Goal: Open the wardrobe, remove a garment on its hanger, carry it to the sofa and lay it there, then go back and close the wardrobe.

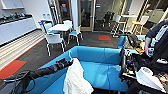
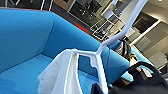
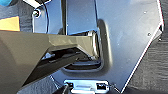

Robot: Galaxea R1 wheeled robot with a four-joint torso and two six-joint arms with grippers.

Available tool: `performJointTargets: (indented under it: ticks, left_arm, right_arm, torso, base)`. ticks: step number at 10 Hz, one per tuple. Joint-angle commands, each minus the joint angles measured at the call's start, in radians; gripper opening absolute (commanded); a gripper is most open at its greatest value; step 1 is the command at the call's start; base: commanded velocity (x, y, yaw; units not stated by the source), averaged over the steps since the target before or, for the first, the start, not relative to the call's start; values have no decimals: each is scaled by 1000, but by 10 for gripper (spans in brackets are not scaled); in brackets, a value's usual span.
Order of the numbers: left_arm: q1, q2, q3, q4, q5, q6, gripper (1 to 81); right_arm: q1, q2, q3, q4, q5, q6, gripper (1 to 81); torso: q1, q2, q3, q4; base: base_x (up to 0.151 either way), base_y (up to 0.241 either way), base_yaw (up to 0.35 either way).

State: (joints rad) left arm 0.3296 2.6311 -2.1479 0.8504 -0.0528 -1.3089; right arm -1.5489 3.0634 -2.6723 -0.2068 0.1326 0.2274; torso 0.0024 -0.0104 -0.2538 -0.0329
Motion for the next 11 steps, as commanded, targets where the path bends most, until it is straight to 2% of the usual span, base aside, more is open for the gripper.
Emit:
performJointTargets:
  ticks: [1, 3, 5, 10, 11]
  left_arm:
    - [-180, -8, -56, 24, -16, 2, 10]
    - [-200, 11, -139, 24, -16, 2, 10]
    - [-206, -2, -155, 27, -6, 2, 10]
    - [-174, -104, -256, 73, -1, 2, 10]
    - [-166, -121, -288, 76, -2, 2, 10]
  right_arm:
    - [9, 8, 8, -2, -56, -5, 811]
    - [8, 8, 8, -3, -56, -5, 811]
    - [5, 8, 8, -2, -54, -5, 811]
    - [5, 8, 8, -3, -54, -5, 811]
    - [5, 8, 8, -3, -54, -5, 811]
  torso:
    - [0, 0, 0, 0]
    - [0, 0, 0, 0]
    - [0, 0, 0, 0]
    - [0, 0, 0, 0]
    - [0, 0, -24, 0]
  base:
    - [0, 0, 0]
    - [0, 0, 0]
    - [0, 0, 0]
    - [0, 0, 0]
    - [0, 0, 0]
